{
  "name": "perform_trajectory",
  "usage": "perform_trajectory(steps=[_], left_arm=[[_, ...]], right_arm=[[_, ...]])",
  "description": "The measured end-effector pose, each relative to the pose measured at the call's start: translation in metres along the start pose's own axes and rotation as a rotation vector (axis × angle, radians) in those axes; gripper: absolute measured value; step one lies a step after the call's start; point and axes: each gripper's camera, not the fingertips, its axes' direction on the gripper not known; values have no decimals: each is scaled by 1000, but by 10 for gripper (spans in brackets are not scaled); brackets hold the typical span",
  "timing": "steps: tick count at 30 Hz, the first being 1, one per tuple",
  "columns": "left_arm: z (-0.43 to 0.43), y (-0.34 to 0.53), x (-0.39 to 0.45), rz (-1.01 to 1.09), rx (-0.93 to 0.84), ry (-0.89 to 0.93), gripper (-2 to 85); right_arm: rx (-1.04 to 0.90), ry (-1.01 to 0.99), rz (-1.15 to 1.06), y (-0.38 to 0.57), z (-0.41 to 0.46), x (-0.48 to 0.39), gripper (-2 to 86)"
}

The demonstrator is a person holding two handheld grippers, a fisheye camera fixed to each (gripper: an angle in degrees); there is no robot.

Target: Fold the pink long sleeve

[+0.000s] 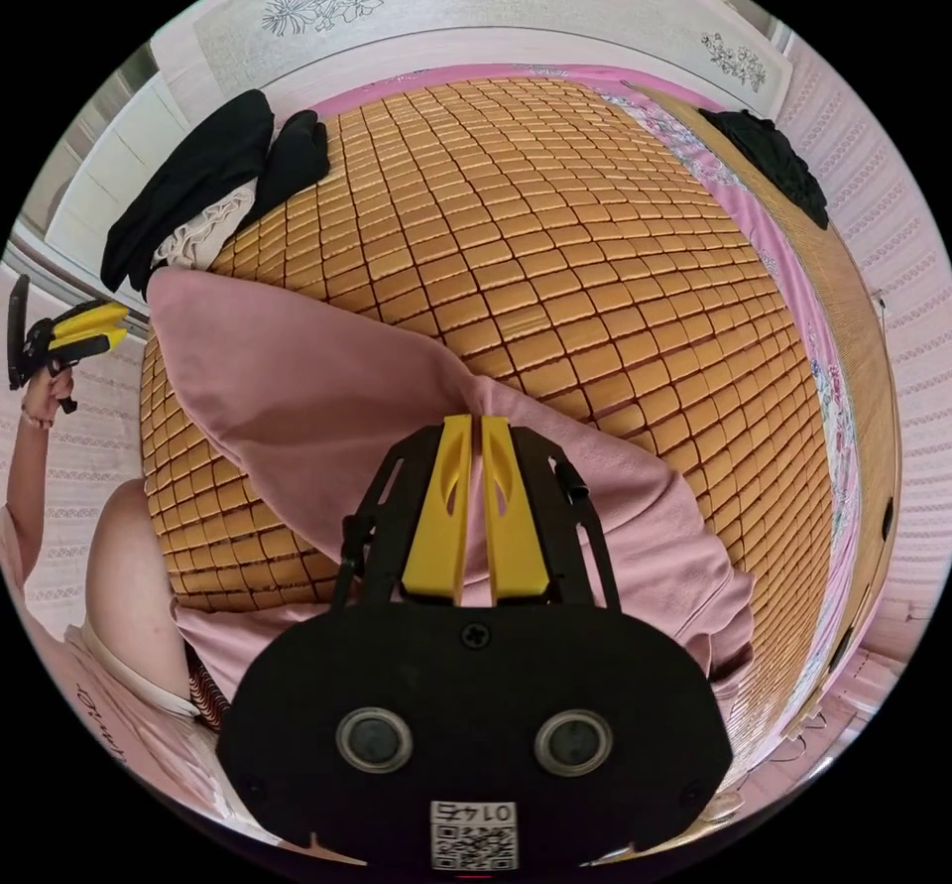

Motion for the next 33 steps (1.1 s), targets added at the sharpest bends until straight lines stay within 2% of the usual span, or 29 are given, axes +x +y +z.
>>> perform_trajectory(steps=[3,5,7,9,11,12,15,19,21,25,28,33], left_arm=[[26,-17,0,-80,13,76,94],[41,-25,11,-23,9,29,20],[42,-23,19,24,19,15,9],[22,-17,25,55,-13,112,4],[-33,-2,31,82,29,260,4],[-46,2,30,79,49,266,5],[-69,17,6,-24,89,182,17],[-28,29,-33,-203,-38,25,24],[-24,32,-31,-199,-37,17,25],[-23,18,20,20,-15,-21,21],[-10,-10,76,232,18,98,22],[33,-67,187,506,25,267,34]], right_arm=[[-19,41,-18,1,-4,-1,-3],[-29,74,-17,2,-6,1,-3],[-24,64,2,5,-12,11,-1],[8,56,29,7,-22,19,2],[54,8,24,8,-33,22,7],[74,-37,9,7,-37,21,12],[85,-113,-25,3,-36,14,42],[99,-107,9,15,-52,23,78],[130,-86,55,34,-70,42,82],[88,82,255,108,-100,109,79],[-5,218,395,164,-106,152,78],[-52,194,615,222,-96,203,124]])
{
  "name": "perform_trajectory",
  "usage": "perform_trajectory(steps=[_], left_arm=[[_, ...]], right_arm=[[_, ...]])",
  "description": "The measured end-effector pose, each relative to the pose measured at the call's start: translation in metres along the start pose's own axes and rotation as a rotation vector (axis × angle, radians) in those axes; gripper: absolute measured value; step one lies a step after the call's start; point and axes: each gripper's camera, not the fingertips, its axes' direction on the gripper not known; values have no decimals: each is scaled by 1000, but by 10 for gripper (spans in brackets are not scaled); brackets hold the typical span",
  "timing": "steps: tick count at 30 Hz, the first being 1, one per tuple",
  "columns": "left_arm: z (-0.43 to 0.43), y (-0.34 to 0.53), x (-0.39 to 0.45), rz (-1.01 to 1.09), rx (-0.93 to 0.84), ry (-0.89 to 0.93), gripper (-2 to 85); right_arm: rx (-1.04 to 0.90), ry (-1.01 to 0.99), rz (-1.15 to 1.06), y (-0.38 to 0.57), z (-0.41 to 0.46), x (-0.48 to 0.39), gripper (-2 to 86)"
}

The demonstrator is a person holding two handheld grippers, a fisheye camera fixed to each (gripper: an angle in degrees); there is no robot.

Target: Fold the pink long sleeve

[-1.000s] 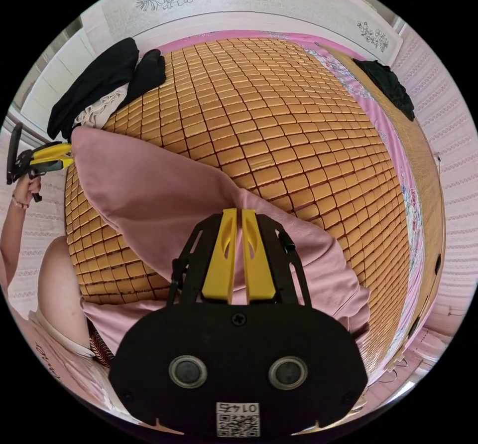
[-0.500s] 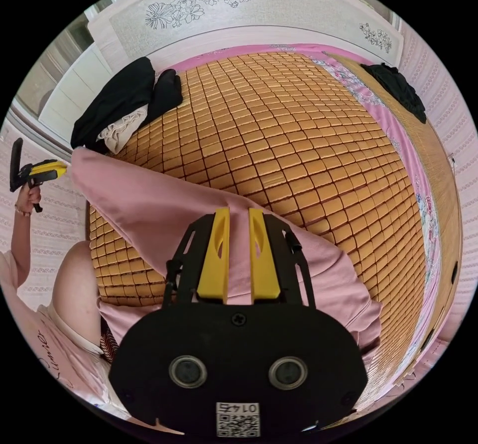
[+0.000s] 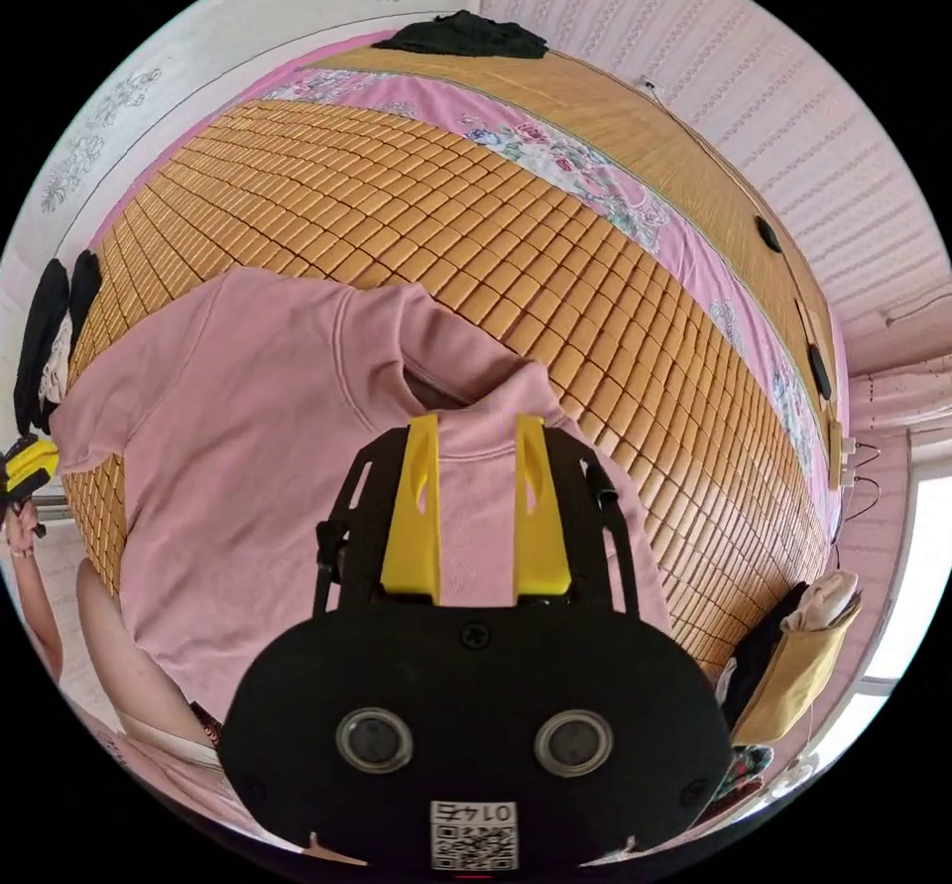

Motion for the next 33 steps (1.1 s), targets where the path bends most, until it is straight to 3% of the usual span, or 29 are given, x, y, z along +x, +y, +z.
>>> perform_trajectory(steps=[7,11,13,17,20,22,28,33], left_arm=[[111,-80,29,93,-128,-99,8],[116,-92,17,73,-107,-70,1],[111,-91,13,62,-103,-77,1],[68,-58,26,135,-40,-115,3],[46,-5,54,202,-74,-4,4],[43,29,75,219,-127,82,5],[78,98,124,231,-326,90,11],[83,104,124,240,-308,35,10]], right_arm=[[-8,-16,72,-12,11,29,116],[21,-148,180,-20,3,60,115],[125,-259,271,-6,-23,82,107],[286,-336,202,62,-85,81,81],[189,-323,23,158,-110,35,45],[11,-280,-70,249,-112,-12,12],[-397,-188,-36,409,-89,-87,-8],[-373,-88,-48,431,-98,-103,-8]])
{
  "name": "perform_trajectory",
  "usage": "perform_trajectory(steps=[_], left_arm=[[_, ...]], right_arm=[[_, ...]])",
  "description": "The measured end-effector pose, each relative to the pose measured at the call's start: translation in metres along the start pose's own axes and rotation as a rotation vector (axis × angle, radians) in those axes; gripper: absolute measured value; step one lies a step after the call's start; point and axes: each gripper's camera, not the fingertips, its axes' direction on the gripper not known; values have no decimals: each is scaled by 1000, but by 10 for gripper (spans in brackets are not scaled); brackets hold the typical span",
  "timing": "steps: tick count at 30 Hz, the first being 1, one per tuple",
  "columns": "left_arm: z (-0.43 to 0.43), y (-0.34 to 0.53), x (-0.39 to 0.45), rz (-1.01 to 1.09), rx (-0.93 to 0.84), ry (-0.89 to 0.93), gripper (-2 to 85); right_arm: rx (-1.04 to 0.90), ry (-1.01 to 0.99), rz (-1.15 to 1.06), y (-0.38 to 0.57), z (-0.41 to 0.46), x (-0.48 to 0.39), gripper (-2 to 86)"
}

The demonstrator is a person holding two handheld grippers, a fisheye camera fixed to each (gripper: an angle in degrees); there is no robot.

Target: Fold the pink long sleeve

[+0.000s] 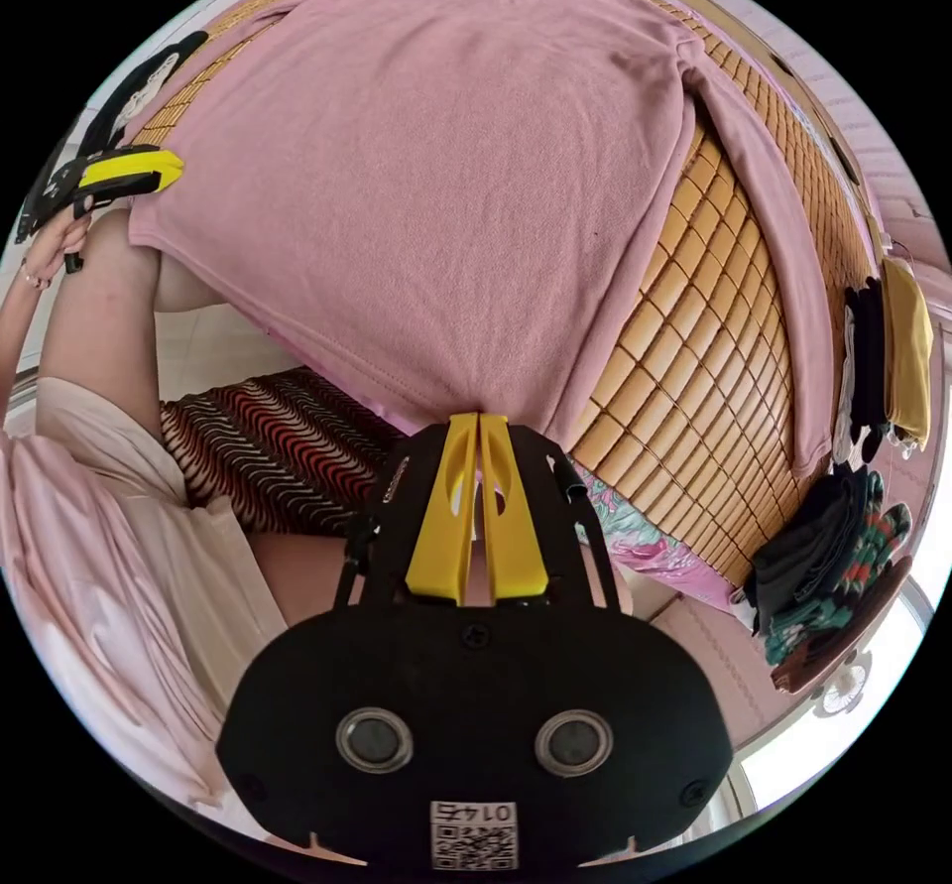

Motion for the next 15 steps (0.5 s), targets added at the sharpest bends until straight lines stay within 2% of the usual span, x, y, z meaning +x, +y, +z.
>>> perform_trajectory(steps=[6,10,12,15], left_arm=[[1,0,-14,-36,-23,4,5],[-2,5,-33,-106,27,75,6],[-15,14,-47,-167,103,121,8],[-42,47,-90,-367,249,137,11]], right_arm=[[35,3,80,11,-11,-9,-9],[51,-35,75,21,-25,-10,-6],[50,-61,64,26,-37,-10,-1],[100,-64,27,24,-69,-16,28]])
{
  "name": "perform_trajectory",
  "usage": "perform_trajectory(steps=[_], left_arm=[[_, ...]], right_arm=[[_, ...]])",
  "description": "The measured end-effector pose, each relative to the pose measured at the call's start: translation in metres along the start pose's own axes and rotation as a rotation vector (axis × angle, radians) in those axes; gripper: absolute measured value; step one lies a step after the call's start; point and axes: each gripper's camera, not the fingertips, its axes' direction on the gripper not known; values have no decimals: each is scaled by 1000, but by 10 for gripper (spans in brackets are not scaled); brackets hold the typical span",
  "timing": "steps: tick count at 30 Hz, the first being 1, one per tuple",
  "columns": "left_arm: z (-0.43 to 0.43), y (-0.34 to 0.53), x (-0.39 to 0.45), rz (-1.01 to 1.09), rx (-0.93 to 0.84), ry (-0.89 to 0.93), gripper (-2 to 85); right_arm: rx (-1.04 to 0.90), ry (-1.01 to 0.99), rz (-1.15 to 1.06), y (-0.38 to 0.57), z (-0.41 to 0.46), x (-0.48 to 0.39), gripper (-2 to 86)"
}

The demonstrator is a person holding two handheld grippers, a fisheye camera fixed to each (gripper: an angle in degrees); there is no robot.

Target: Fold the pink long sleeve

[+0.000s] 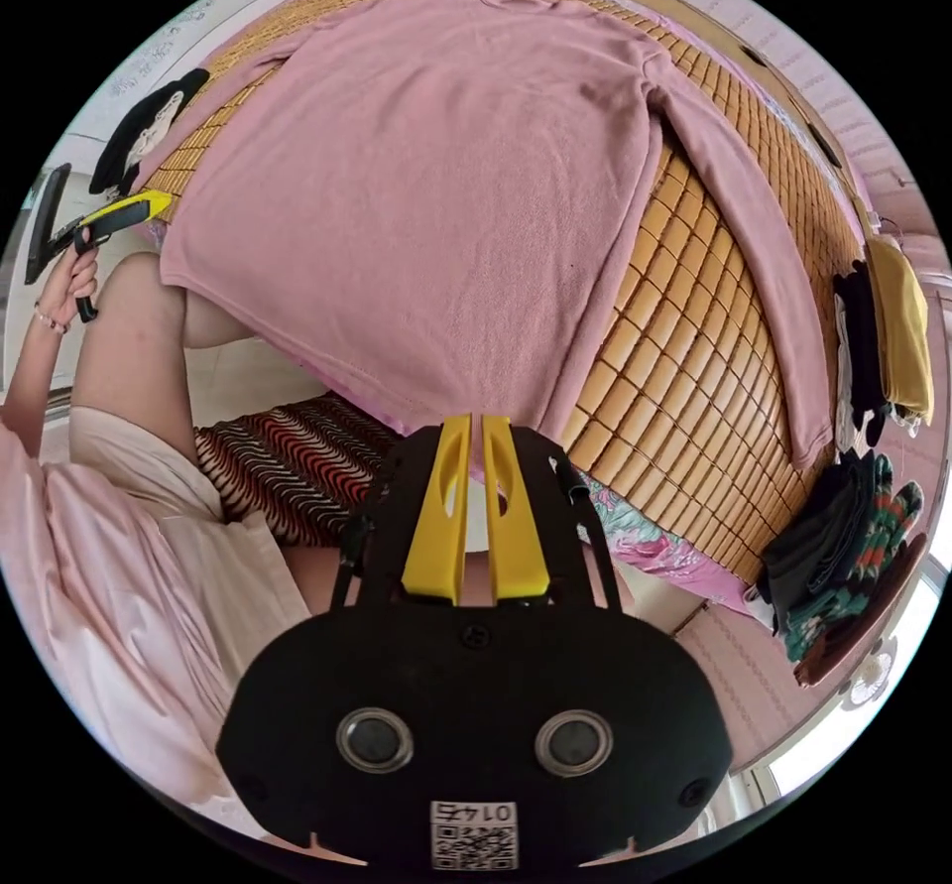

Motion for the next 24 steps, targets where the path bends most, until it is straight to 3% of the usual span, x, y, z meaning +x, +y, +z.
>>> perform_trajectory(steps=[5,11,16,24], left_arm=[[-60,42,-114,-385,233,-232,32],[-80,64,-187,-609,420,-307,49],[-58,59,-216,-678,434,-242,73],[-27,57,-229,-662,379,-261,57]], right_arm=[[158,-29,-192,-60,-55,-43,60],[315,-147,-566,-196,-104,-176,82],[363,-76,-868,-300,-124,-338,102],[201,92,-966,-380,-89,-461,114]])
